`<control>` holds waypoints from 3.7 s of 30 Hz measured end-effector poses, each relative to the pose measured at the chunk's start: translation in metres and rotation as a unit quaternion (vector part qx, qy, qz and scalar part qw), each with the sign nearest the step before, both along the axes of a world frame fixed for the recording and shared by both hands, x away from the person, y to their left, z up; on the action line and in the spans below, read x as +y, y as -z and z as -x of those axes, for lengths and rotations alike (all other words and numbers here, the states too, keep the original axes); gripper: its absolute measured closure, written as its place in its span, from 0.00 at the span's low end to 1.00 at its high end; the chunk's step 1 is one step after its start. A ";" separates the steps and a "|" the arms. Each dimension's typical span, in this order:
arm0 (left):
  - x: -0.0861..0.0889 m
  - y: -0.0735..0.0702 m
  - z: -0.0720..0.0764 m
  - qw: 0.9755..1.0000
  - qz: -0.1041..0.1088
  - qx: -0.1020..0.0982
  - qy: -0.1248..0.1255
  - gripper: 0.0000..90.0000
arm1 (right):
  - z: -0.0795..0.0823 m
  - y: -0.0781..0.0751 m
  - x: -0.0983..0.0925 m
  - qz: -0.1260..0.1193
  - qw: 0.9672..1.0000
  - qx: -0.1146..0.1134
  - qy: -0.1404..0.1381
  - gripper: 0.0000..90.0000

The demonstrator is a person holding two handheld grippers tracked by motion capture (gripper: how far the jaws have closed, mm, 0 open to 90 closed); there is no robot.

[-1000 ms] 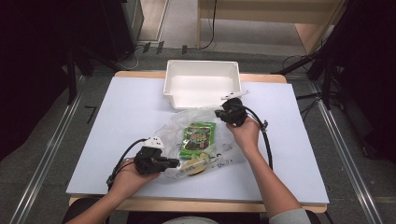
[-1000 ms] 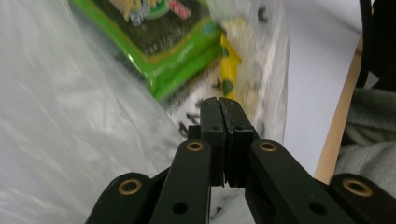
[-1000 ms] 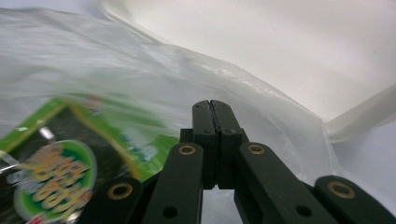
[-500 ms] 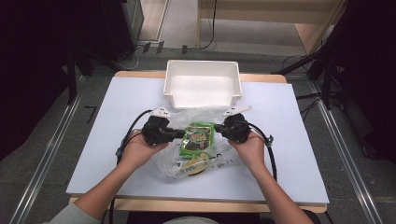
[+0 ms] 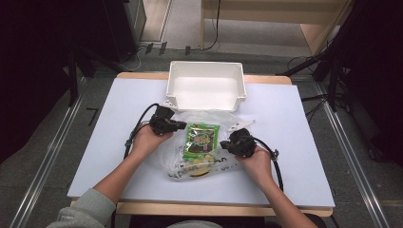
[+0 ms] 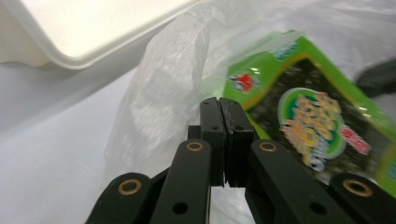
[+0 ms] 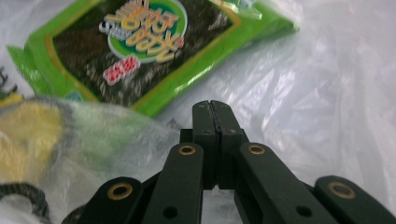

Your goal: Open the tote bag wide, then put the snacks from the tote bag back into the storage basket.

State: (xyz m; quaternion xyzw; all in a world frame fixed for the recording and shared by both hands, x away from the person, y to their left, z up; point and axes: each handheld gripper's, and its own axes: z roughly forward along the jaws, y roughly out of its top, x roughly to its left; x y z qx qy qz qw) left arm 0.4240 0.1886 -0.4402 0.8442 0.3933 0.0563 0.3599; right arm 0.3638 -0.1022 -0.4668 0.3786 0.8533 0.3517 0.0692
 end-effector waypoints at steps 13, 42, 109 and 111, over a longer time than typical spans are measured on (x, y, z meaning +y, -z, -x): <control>-0.005 0.012 -0.004 1.000 -0.010 -0.001 -0.011 1.00 | 0.031 0.002 -0.005 -0.005 1.000 -0.007 -0.018 1.00; -0.012 0.004 0.001 1.000 -0.001 -0.019 0.000 1.00 | 0.076 0.002 -0.002 -0.007 0.999 0.002 -0.048 1.00; 0.009 -0.023 0.060 0.999 0.030 0.006 0.036 0.81 | 0.027 -0.043 0.001 -0.065 0.997 -0.044 0.011 0.60; 0.007 -0.021 0.059 0.999 0.038 0.016 0.035 0.92 | 0.027 -0.042 0.001 -0.064 0.997 -0.043 0.010 0.60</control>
